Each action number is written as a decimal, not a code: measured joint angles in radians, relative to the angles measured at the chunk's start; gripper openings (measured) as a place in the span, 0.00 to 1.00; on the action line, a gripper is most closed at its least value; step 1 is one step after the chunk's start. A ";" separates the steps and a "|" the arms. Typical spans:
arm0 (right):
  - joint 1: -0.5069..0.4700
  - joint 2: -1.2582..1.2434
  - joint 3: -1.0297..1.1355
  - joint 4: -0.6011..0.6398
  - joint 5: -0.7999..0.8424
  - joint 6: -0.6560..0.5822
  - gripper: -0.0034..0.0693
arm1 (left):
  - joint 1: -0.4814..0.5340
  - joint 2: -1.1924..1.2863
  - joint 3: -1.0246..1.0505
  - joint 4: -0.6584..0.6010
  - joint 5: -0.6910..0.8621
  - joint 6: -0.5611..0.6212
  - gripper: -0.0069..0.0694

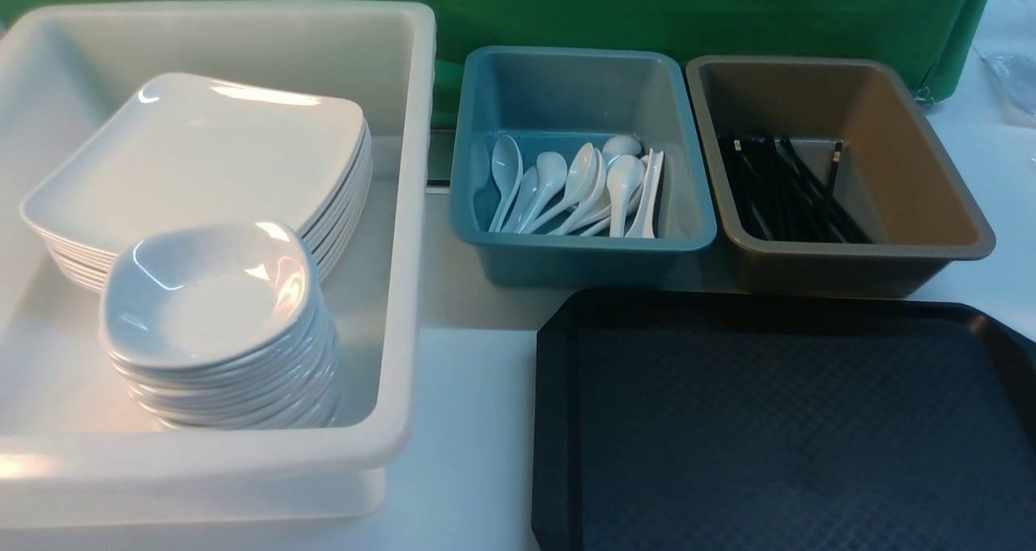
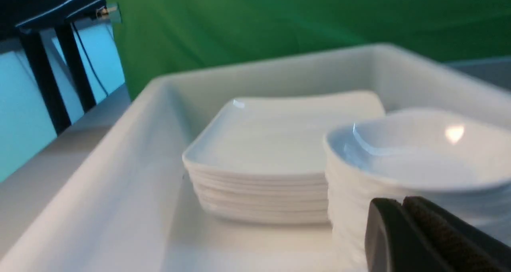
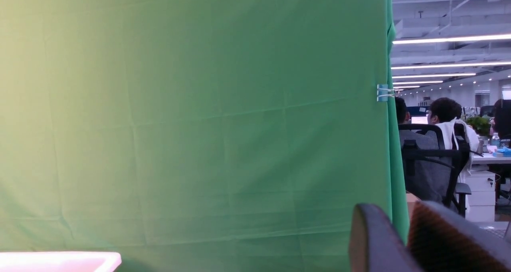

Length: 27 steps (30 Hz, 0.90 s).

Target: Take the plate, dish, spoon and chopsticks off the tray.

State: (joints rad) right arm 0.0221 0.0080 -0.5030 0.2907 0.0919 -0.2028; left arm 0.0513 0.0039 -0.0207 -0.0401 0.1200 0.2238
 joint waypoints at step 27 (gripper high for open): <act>0.000 0.000 0.000 0.000 0.001 -0.001 0.37 | 0.000 -0.005 0.026 -0.008 0.111 -0.005 0.11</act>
State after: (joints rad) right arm 0.0221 0.0080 -0.5030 0.2907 0.0926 -0.2037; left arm 0.0513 -0.0011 0.0048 -0.0485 0.2308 0.2193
